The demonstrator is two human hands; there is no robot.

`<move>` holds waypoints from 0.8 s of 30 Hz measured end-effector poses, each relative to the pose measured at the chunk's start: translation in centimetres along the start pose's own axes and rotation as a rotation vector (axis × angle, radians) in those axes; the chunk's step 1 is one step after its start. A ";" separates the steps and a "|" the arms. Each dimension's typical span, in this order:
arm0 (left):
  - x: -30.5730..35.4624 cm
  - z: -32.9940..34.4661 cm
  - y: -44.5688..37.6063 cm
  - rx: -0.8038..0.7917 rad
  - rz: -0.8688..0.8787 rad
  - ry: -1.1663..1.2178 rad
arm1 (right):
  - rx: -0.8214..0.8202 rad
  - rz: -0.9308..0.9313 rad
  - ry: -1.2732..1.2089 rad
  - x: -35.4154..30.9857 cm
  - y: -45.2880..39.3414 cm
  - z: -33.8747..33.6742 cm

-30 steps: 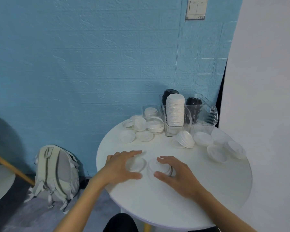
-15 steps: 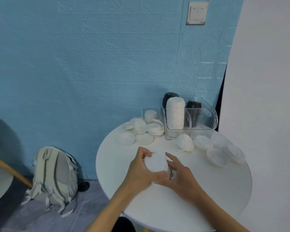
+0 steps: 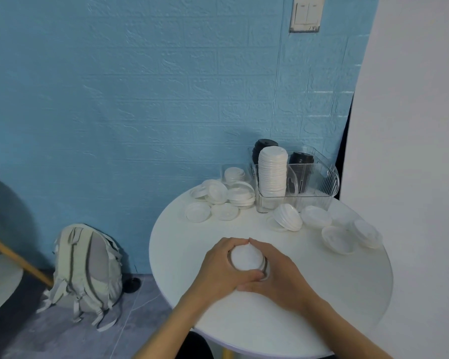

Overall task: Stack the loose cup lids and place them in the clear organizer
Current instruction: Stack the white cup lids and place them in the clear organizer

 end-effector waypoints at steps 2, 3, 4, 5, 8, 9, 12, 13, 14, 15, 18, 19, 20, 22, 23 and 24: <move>-0.2 -0.1 0.0 -0.006 -0.011 0.003 | 0.003 -0.006 0.038 -0.1 0.0 0.1; -0.4 -0.1 0.1 -0.014 -0.021 -0.002 | 0.003 -0.010 0.068 -0.2 0.0 0.2; -0.6 -0.1 0.0 -0.019 -0.033 -0.007 | 0.008 -0.015 0.103 -0.3 0.1 0.2; -0.8 -0.1 -0.1 -0.024 -0.045 -0.015 | 0.016 -0.019 0.137 -0.4 0.1 0.1; -0.7 0.0 -0.2 -0.052 -0.067 -0.094 | 0.037 -0.026 0.210 -0.6 0.3 -0.1; -0.8 0.1 -0.2 -0.061 -0.076 -0.116 | 0.042 -0.026 0.220 -0.7 0.4 -0.1; -1.0 0.2 -0.1 -0.103 -0.081 -0.121 | 0.056 -0.018 0.222 -0.9 0.4 0.0; -1.2 0.2 -0.4 -0.147 -0.083 -0.105 | 0.053 -0.009 0.224 -0.9 0.4 -0.1; -1.6 0.1 -0.7 -0.199 -0.087 -0.050 | 0.051 -0.003 0.224 -0.8 0.3 -0.1; -1.8 -0.2 -1.1 -0.220 -0.089 0.033 | 0.049 -0.001 0.219 -0.7 0.2 -0.1; -2.9 -4.7 -3.1 0.117 -0.063 0.133 | 0.058 -0.004 0.203 -0.7 0.2 -0.4; -3.7 -6.7 -3.8 0.277 -0.069 0.040 | 0.059 -0.002 0.199 -0.7 0.2 -0.4; -4.6 -8.3 -4.4 0.382 -0.095 -0.084 | 0.059 0.000 0.195 -0.6 0.1 -0.4; -6.6 -9.9 -5.9 0.393 -0.214 -0.273 | 0.053 0.003 0.190 -0.5 0.0 -0.2; -7.7 -10.1 -6.6 0.348 -0.277 -0.318 | 0.053 0.003 0.189 -0.5 0.0 -0.2; -8.5 -10.2 -7.3 0.296 -0.329 -0.346 | 0.055 0.003 0.187 -0.4 -0.1 -0.2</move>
Point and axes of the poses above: each hand's wrist, its own y-axis away from the middle knuckle, its own z-axis out of the palm, x = y × z, the point moved 7 cm from there along -y, towards the middle knuckle, and after that the axes turned 8 degrees about z, right-handed, at the moved point
